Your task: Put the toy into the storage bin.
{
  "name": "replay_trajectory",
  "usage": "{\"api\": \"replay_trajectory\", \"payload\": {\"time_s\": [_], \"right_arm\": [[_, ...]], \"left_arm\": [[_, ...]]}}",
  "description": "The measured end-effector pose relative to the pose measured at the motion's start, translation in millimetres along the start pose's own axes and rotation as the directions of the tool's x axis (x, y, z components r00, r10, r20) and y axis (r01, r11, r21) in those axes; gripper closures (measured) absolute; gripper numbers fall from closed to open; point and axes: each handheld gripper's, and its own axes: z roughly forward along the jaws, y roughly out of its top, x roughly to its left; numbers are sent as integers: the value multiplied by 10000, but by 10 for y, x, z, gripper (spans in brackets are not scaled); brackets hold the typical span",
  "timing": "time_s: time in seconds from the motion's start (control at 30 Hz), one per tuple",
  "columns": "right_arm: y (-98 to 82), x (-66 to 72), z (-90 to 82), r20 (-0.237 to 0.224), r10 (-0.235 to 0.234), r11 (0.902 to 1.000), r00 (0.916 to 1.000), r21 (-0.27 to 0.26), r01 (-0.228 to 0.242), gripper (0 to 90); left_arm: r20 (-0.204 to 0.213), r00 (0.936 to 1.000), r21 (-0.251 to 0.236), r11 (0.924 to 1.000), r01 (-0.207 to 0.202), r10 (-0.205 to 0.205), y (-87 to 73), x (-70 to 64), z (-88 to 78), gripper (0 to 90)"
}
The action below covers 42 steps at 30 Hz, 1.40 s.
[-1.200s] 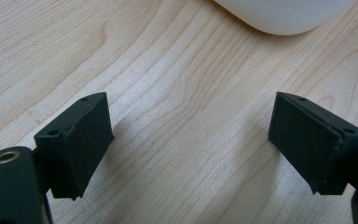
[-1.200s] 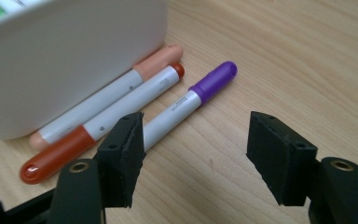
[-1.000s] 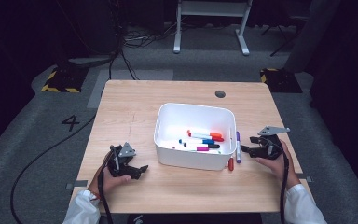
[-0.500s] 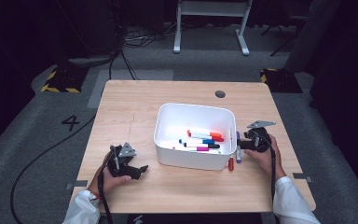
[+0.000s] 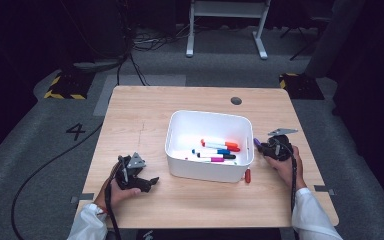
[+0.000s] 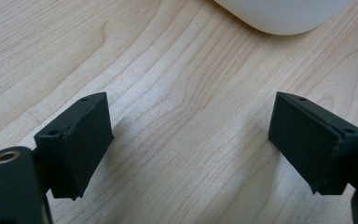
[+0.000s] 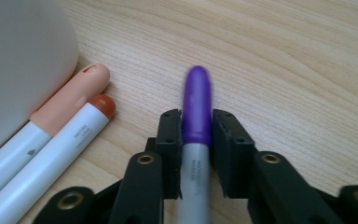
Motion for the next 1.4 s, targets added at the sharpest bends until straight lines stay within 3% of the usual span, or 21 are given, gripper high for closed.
{"api": "replay_trajectory", "payload": {"time_s": [0.2,0.3,0.43,0.57,0.7,0.8,1.03,1.2,1.33,1.4], "right_arm": [[-41,-31,-35,-186,-25,9999,9998,-125,22,749],[-57,-73,-132,-362,-52,9989,9993,-461,35,749],[-14,-93,-371,-793,-210,9935,9966,-1136,119,750],[129,-20,-701,-1063,-725,9794,9917,-1955,506,750],[336,88,-967,-1364,-1582,9610,9779,-2488,1207,750],[507,183,-1084,-1250,-2179,9472,9679,-2661,1789,750],[853,391,-1334,-1278,-3007,9139,9451,-3219,2472,750],[1022,579,-1387,-1335,-3518,8951,9265,-3377,2912,749],[1147,757,-1366,-1617,-3804,8874,9106,-3409,3103,750],[1210,856,-1322,-1740,-4089,8801,8958,-3346,3368,749]], "left_arm": [[1,10000,4,10000,3,-3,0,0,0,136],[-2,10000,1,10000,1,-1,0,0,0,136],[-2,10000,0,10000,0,0,0,0,0,136],[-3,10000,3,10000,-5,5,0,0,0,136],[-5,10000,1,10000,-2,2,0,0,0,136],[-4,10000,-2,10000,1,-1,0,0,0,136],[-3,10000,-1,10000,3,-3,0,0,0,136],[-3,10000,3,10000,-3,3,0,0,0,136],[-4,10000,2,10000,1,-1,0,0,0,136],[-1,10000,3,10000,-1,1,0,0,0,136]]}}
